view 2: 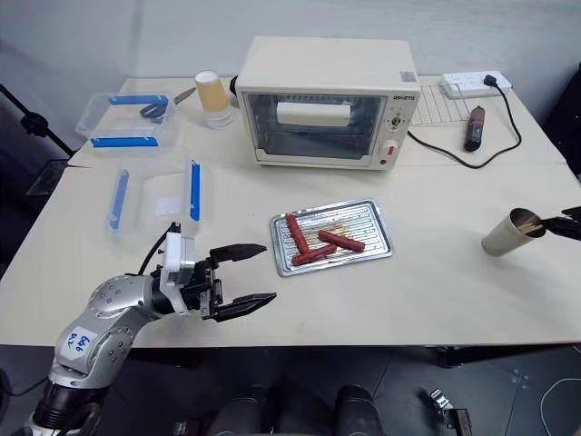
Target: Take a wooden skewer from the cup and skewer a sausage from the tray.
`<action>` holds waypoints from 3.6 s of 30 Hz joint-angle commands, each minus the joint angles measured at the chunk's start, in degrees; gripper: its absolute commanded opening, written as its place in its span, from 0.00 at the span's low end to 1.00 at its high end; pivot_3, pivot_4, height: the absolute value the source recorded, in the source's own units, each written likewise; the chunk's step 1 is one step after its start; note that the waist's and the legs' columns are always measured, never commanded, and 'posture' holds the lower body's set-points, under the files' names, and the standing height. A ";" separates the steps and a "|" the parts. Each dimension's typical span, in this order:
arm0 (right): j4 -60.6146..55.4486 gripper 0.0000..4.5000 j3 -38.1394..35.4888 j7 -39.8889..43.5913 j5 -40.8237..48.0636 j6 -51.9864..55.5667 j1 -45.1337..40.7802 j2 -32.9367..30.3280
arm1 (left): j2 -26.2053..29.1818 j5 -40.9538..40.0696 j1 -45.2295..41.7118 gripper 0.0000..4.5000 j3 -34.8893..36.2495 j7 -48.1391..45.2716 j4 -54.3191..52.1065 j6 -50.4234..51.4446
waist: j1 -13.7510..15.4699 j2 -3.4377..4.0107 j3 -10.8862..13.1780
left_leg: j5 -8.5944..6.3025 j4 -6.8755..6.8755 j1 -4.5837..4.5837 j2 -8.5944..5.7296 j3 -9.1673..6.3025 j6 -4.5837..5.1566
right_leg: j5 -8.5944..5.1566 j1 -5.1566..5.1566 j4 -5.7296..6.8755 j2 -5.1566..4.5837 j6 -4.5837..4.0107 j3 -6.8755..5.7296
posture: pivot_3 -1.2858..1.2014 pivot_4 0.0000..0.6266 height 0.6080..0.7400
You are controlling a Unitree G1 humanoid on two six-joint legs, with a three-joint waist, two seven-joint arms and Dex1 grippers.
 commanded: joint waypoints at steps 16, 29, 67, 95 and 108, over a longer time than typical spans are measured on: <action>-1.93 0.01 -3.33 2.88 3.39 5.12 -0.89 -0.04 | 0.48 -1.03 -0.11 1.00 0.86 0.26 -1.85 -0.43 | 0.07 -0.04 -0.01 | 0.00 0.08 0.00 0.00 -0.03 0.00 | 0.00 0.05 0.01 0.01 0.00 -0.02 | 0.52 0.24 1.00; -7.24 0.01 -3.03 11.89 5.13 13.03 -5.46 -2.30 | 0.11 -1.00 0.03 1.00 0.83 0.40 -1.30 -0.66 | -0.02 0.02 0.01 | -0.02 0.04 0.00 0.00 0.00 -0.01 | 0.00 -0.01 0.03 0.02 0.00 0.01 | 0.52 0.24 1.00; -66.52 0.01 -15.65 3.00 53.21 65.29 9.53 17.05 | -23.05 3.49 -24.63 1.00 -5.52 -0.55 26.87 -14.21 | 2.50 -0.04 0.07 | -0.14 1.25 -1.64 -0.09 -0.55 0.04 | 0.06 -1.14 0.89 0.04 0.08 -0.40 | 0.52 0.24 1.00; -74.03 0.00 -17.95 -14.53 68.75 66.60 13.07 23.69 | -33.30 3.48 -28.65 0.11 -6.21 1.48 29.73 -14.47 | 2.61 -0.05 0.07 | -0.14 1.28 -1.62 -0.09 -0.56 0.11 | 0.09 -1.09 0.90 0.04 0.10 -0.39 | 0.52 0.24 1.00; -80.22 0.37 -12.05 -12.44 57.44 54.04 23.97 17.85 | -23.83 2.51 -23.72 0.00 -1.88 1.93 22.66 -11.14 | 2.52 -0.05 0.07 | -0.14 1.23 -1.62 -0.08 -0.56 0.12 | 0.09 -1.10 0.89 0.05 0.10 -0.39 | 0.52 0.24 1.00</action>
